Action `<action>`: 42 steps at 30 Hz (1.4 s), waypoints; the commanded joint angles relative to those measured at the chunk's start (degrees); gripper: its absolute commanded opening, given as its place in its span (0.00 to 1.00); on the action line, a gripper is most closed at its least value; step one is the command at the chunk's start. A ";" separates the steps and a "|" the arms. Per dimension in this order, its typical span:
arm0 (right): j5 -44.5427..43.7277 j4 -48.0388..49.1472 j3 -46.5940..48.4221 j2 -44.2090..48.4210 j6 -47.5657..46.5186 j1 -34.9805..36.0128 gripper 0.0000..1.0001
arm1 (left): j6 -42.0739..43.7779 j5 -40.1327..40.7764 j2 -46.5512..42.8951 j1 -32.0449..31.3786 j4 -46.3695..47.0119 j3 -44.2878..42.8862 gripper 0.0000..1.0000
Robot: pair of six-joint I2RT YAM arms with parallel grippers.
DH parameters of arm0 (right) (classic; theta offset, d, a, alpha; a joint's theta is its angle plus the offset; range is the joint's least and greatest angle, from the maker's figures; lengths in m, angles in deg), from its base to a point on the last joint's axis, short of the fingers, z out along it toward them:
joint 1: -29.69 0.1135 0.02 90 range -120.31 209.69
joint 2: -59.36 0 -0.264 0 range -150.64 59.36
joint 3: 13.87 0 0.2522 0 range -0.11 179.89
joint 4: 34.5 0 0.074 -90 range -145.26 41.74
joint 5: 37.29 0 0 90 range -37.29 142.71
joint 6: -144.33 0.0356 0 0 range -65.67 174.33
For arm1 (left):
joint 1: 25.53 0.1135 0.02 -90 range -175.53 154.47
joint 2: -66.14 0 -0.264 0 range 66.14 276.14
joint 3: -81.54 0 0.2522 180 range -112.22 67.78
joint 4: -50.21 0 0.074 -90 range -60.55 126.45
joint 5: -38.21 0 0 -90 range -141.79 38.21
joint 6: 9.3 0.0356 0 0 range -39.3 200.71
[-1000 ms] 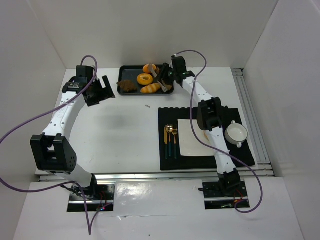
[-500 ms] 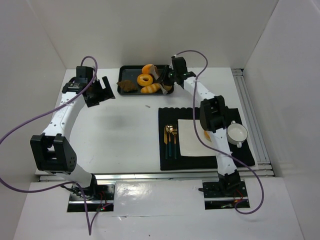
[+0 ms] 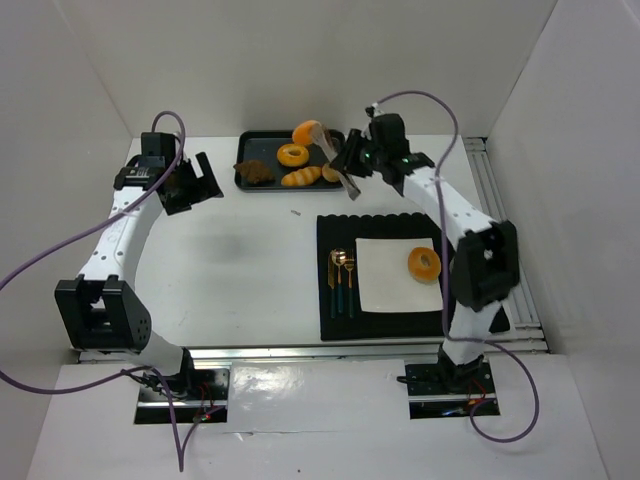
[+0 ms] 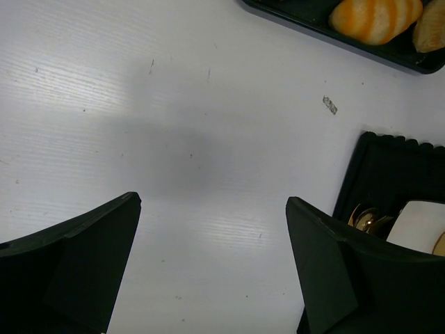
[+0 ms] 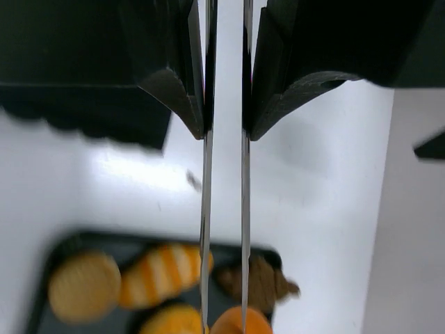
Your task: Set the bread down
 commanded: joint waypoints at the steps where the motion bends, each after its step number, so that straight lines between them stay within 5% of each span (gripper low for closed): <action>1: -2.60 -2.53 -13.10 15.18 -4.12 -1.00 0.24 | 1.41 -2.06 -3.13 0.15 -0.33 -1.11 0.99; 9: -9.73 -28.81 -34.56 50.14 1.13 -1.00 0.24 | 0.88 -3.39 -3.66 0.15 -0.34 -1.63 0.99; 15: -11.57 -41.83 -41.77 63.79 9.74 -1.00 0.24 | 0.26 -5.32 -4.18 0.15 0.19 -1.02 0.99; 25: -16.41 -48.25 -46.44 62.06 15.29 -1.00 0.25 | 0.26 -5.41 -4.19 0.15 0.19 -0.49 0.99; 31: -17.55 -46.76 -46.96 59.08 12.13 -1.00 0.40 | -0.88 -6.47 -3.13 0.15 0.19 -0.49 0.99; 34: -18.08 -46.76 -44.77 58.28 11.60 -1.00 0.55 | -0.88 -6.47 -3.13 0.15 0.19 -1.02 0.99; 42: -20.63 -49.22 -35.28 55.56 10.02 -1.00 0.61 | -1.41 -5.94 -3.13 0.15 0.19 -1.02 0.99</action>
